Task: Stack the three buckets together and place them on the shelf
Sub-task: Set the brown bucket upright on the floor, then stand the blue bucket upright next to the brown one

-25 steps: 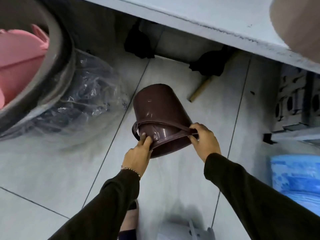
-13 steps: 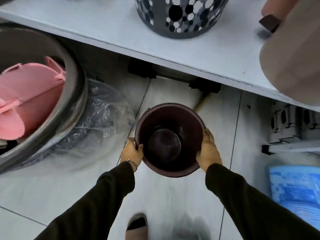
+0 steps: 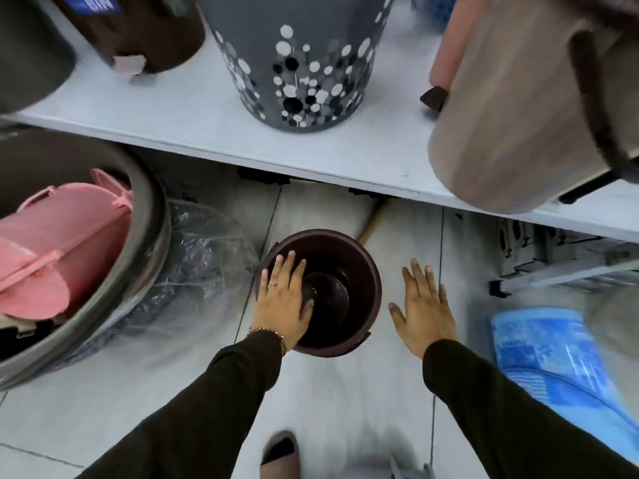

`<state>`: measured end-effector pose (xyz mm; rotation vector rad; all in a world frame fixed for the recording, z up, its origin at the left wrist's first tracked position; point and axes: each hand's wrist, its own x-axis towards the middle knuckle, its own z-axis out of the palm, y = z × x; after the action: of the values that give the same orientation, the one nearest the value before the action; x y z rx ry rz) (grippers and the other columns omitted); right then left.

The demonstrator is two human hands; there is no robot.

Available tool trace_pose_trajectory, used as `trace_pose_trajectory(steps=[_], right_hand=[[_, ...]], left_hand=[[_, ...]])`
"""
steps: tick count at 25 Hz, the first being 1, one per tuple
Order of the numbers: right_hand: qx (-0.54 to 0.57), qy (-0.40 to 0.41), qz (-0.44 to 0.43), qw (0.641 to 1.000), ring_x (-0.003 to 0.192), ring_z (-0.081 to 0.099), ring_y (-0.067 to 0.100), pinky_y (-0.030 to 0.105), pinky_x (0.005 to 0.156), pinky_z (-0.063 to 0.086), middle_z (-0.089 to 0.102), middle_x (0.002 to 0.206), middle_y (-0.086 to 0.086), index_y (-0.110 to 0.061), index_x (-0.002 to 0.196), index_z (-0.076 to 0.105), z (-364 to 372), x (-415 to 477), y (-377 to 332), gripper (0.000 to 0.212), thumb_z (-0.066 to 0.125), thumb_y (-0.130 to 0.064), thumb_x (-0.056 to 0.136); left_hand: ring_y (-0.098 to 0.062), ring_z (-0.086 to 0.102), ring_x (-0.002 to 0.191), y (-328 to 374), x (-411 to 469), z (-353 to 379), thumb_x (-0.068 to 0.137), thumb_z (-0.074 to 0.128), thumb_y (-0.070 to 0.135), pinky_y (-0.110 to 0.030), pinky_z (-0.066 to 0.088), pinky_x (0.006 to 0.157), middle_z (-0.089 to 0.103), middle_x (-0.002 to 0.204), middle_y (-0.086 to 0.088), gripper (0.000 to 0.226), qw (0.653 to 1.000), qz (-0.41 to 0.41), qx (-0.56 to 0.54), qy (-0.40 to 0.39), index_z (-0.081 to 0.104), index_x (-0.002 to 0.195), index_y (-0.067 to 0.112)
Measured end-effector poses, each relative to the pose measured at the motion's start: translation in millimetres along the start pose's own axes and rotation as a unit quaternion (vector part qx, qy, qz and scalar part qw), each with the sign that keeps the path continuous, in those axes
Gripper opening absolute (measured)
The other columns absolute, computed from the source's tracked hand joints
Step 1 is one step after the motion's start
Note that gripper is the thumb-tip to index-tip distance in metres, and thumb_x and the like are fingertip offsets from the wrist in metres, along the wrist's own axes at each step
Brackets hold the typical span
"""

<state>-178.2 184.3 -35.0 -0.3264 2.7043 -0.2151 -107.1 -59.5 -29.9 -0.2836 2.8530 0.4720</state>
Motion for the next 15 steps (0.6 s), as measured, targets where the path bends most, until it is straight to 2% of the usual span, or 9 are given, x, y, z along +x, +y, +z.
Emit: trace_pose_trajectory(steps=[6,11,15], right_hand=[[-0.024,-0.007,-0.018,1.000,0.156,-0.006,0.026,0.047,0.126,0.005,-0.008,0.169,0.002,-0.019,0.158,0.013,-25,-63,86,0.069,0.040,-0.043,0.099],[-0.051,-0.055,0.028,0.997,0.156,-0.004,0.025,0.049,0.126,0.003,-0.004,0.169,0.002,-0.019,0.158,0.012,-23,-138,230,0.076,0.045,-0.044,0.095],[-0.067,-0.097,0.110,0.987,0.156,-0.001,0.026,0.046,0.125,0.007,-0.003,0.168,0.009,-0.010,0.158,0.007,-6,-184,351,0.081,0.050,-0.027,0.092]], left_hand=[[-0.027,-0.003,0.155,111,-37,13,0.098,0.041,0.038,-0.048,0.005,0.126,0.002,0.168,-0.006,0.068,0.998,0.037,0.043,-0.021,0.013,0.157,0.018],[-0.027,0.002,0.155,233,-90,87,0.098,0.039,0.040,-0.048,0.006,0.126,0.010,0.167,-0.006,0.066,0.995,0.062,0.060,-0.048,0.016,0.156,0.018],[-0.026,0.005,0.155,322,-125,166,0.099,0.041,0.038,-0.045,0.007,0.126,0.009,0.167,-0.003,0.065,0.994,0.075,0.015,-0.081,0.017,0.156,0.020]])
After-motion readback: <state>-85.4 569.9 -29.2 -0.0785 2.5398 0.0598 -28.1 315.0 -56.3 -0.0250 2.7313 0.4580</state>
